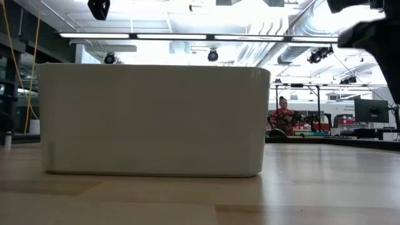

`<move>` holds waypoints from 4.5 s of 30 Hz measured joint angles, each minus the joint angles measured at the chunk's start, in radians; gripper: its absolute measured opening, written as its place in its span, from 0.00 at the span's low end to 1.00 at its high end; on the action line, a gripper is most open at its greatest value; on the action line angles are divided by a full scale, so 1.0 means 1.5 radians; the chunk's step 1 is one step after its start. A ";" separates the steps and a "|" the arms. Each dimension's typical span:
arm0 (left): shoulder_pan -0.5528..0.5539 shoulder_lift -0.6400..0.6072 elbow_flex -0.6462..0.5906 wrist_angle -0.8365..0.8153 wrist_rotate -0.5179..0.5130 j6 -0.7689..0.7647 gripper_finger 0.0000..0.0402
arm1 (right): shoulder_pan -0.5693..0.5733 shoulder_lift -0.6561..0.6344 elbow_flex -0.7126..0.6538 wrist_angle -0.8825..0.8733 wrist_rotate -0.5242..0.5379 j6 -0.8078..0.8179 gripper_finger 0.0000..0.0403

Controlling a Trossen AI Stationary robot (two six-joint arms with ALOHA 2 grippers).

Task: Pick and place medicine bottles into bin by pill shape (circle, oval)
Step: Put the bottom right pink pill bottle into the gray bin, then put the pink pill bottle into the gray bin

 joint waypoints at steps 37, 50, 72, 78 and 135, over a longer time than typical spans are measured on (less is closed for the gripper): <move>0.000 0.000 0.000 -0.012 0.000 0.000 0.48 | -0.004 -0.048 -0.112 0.136 -0.038 0.065 0.56; 0.000 0.000 0.000 -0.012 0.000 0.000 0.48 | -0.005 -0.045 -0.112 0.140 -0.027 0.077 0.42; 0.000 0.000 0.000 -0.012 0.000 0.000 0.48 | -0.082 -0.208 -0.055 0.157 0.042 -0.044 0.27; 0.000 0.000 0.000 -0.012 0.000 0.000 0.48 | -0.148 -0.137 0.089 0.185 0.051 -0.253 0.27; 0.000 0.000 0.000 -0.011 0.000 0.011 0.48 | -0.243 0.009 0.162 0.063 -0.037 -0.374 0.50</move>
